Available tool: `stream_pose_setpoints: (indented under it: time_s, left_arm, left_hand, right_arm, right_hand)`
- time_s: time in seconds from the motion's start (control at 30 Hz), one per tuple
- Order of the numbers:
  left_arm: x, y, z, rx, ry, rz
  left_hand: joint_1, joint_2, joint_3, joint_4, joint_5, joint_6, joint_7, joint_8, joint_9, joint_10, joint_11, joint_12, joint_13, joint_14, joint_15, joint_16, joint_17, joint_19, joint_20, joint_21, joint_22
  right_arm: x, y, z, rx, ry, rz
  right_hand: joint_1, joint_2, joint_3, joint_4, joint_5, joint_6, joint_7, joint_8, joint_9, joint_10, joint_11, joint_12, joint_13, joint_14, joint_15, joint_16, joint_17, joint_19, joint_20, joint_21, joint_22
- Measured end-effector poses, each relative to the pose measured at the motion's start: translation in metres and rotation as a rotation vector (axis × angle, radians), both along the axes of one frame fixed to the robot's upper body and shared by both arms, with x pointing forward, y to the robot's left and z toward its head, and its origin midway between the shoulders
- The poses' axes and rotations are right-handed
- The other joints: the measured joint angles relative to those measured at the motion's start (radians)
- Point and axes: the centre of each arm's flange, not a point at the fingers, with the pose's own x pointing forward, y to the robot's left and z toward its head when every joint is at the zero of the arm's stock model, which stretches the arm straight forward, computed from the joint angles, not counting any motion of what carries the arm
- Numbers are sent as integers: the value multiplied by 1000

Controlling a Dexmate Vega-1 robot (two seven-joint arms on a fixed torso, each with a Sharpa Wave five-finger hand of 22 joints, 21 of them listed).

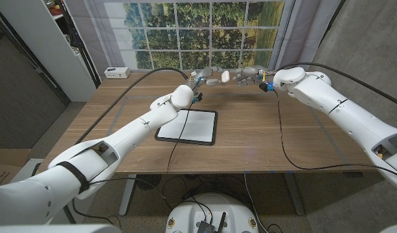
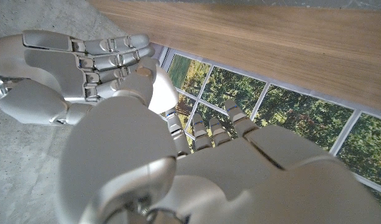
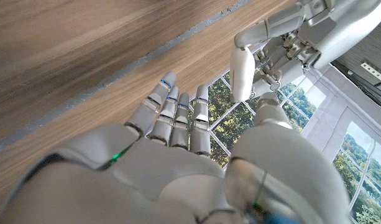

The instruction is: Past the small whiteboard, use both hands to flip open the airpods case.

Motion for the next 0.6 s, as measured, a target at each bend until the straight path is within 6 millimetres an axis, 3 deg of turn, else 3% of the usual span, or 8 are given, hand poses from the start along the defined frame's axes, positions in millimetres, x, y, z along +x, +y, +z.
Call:
stream_pose_setpoints:
  time_s: [0.27, 0.47, 0.6]
  left_arm:
    - [-1, -8, -1, -7, -7, 6]
    - [-2, -13, -2, -16, -10, 11]
    - [-2, -15, -3, -20, -9, 12]
  left_hand:
    - [3, 3, -6, 3, 0, 0, 0, 0, 0, 3, 3, 0, 0, 4, 3, 0, 0, 3, 3, 0, 0]
    - [2, 3, -7, 1, -1, 0, 0, 0, 0, 5, 5, -4, 0, 9, -2, 0, 0, 3, 3, 0, 0]
    - [3, 3, -11, 3, -1, 0, 0, 0, 0, 5, 5, -4, 0, 9, -2, 0, 0, 3, 3, 0, 0]
  right_arm:
    - [-2, 6, -1, -1, -1, 20]
    - [-3, 8, -4, 9, 2, 32]
    - [-3, 9, -6, 13, 3, 35]
  right_hand:
    - [-18, 10, -6, 13, 0, 12, -2, 4, 0, 5, 6, 5, 0, 5, 5, 0, 4, 9, 9, 0, 0]
    - [-46, 64, 9, 41, 0, 25, -7, 7, 5, 15, -4, 5, -6, 17, 5, 0, 9, 9, 9, 0, 0]
    - [-15, 95, 33, 17, 8, 35, -18, 11, 11, 23, -12, 5, -9, 27, -5, 0, 6, 17, 1, 0, 0]
